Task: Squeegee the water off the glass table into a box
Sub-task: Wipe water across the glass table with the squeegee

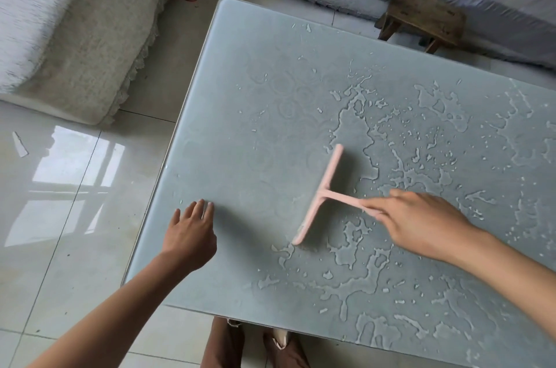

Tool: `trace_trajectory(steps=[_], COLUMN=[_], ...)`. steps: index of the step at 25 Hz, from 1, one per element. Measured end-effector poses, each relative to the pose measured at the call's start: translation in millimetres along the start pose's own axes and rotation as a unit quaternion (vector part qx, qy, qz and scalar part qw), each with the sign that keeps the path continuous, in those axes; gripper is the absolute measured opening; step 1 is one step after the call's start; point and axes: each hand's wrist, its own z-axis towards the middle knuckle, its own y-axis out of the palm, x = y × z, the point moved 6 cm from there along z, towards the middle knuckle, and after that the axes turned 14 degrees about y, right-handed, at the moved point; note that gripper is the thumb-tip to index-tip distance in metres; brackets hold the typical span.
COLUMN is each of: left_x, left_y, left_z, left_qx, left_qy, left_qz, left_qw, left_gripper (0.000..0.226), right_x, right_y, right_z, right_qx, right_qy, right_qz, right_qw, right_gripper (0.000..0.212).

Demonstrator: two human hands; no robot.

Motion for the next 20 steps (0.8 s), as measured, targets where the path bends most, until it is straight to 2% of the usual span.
trace_trajectory(steps=[3,6,9,12,17,20], left_x=[7.1,4.3,-1.6,-8.1,-8.1,-2.7], left_y=[12.8,20.0,27.2,34.3,46.7,52.5], left_z=[-5.1,-17.5,-32.8,-46.5,-55.5,-58.0], left_qx=[-0.013,0.007,0.019,0.011,0.011,0.01], left_qy=[0.008,-0.012,-0.039,-0.044,-0.055,-0.06], left_qz=[0.022,0.02,-0.007,0.006,-0.004,-0.017], left_qw=[1.0,1.0,0.999,0.999,0.998,0.998], left_gripper=[0.061,0.063,0.063,0.06,0.058,0.059], right_x=[-5.0,-70.7,-130.1,-118.5,-24.7,-26.8], right_y=[-1.0,11.8,28.2,40.1,32.9,12.3], right_z=[-17.1,-28.5,-25.2,-21.1,-35.9,-51.0], right_qx=[0.045,0.022,0.021,0.032,-0.018,0.024], right_qy=[-0.014,-0.1,-0.162,-0.139,-0.034,-0.019], right_qz=[-0.01,0.047,0.032,0.021,-0.009,-0.037], right_qw=[0.999,0.994,0.986,0.99,0.999,0.999], right_gripper=[0.036,0.037,0.051,0.05,0.04,0.042])
